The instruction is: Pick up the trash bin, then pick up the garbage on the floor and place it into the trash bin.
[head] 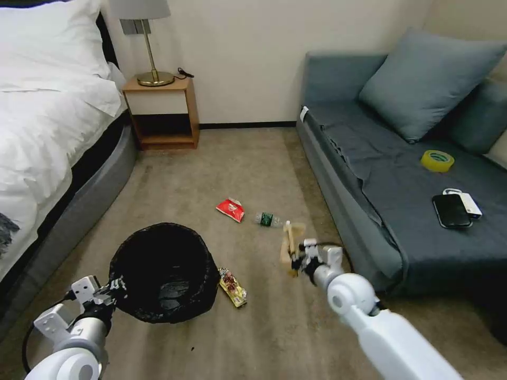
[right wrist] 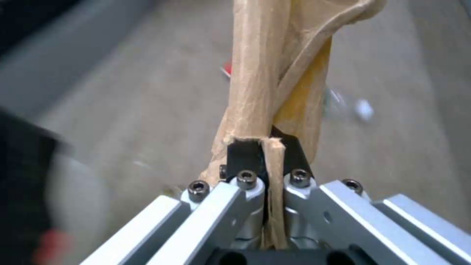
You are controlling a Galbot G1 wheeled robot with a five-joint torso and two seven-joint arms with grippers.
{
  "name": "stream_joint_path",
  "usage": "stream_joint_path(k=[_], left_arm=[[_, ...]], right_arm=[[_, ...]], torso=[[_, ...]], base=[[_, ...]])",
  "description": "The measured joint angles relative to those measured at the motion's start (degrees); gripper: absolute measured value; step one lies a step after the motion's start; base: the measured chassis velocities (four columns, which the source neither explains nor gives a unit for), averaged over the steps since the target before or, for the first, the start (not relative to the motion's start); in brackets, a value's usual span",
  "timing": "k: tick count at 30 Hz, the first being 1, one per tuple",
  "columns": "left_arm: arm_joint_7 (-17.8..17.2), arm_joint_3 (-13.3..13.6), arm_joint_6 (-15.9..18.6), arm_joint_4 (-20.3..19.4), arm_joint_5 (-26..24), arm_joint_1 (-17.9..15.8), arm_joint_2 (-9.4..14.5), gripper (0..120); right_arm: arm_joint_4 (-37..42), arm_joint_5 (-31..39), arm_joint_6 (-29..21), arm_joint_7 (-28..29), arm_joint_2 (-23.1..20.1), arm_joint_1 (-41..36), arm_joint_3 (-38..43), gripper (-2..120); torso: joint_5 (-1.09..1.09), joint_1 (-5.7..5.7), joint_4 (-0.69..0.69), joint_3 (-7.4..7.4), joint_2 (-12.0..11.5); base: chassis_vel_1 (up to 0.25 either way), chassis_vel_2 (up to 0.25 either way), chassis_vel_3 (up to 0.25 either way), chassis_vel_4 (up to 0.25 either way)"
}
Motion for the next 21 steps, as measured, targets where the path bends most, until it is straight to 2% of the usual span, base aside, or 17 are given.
stream_joint_path(k=[1, 5, 9, 21], left_arm=[[0.0, 0.0, 0.0, 0.0, 0.0, 0.0, 0.0, 4], [-0.2, 1.1, 0.1, 0.0, 1.0, -0.2, -0.3, 4], [-0.3, 1.3, 0.2, -0.3, 1.3, -0.2, -0.5, 4], [0.0, 2.2, 0.9, -2.1, 2.3, 1.0, -1.7, 4]], right_arm=[[0.0, 0.0, 0.0, 0.0, 0.0, 0.0, 0.0, 0], [8.8, 2.1, 1.8, -2.4, -2.4, 1.3, -3.2, 0], [12.8, 2.3, 2.1, -3.9, -2.5, 2.1, -6.4, 0], [16.3, -0.2, 2.7, -9.0, -1.0, 6.0, -17.1, 0]], torso=[[0.00, 0.00, 0.00, 0.00, 0.0], [0.00, 0.00, 0.00, 0.00, 0.0], [0.00, 0.00, 0.01, 0.00, 0.0], [0.00, 0.00, 0.01, 0.00, 0.0]], base=[[0.000, 0.000, 0.000, 0.000], [0.000, 0.000, 0.000, 0.000], [0.000, 0.000, 0.000, 0.000], [0.000, 0.000, 0.000, 0.000]])
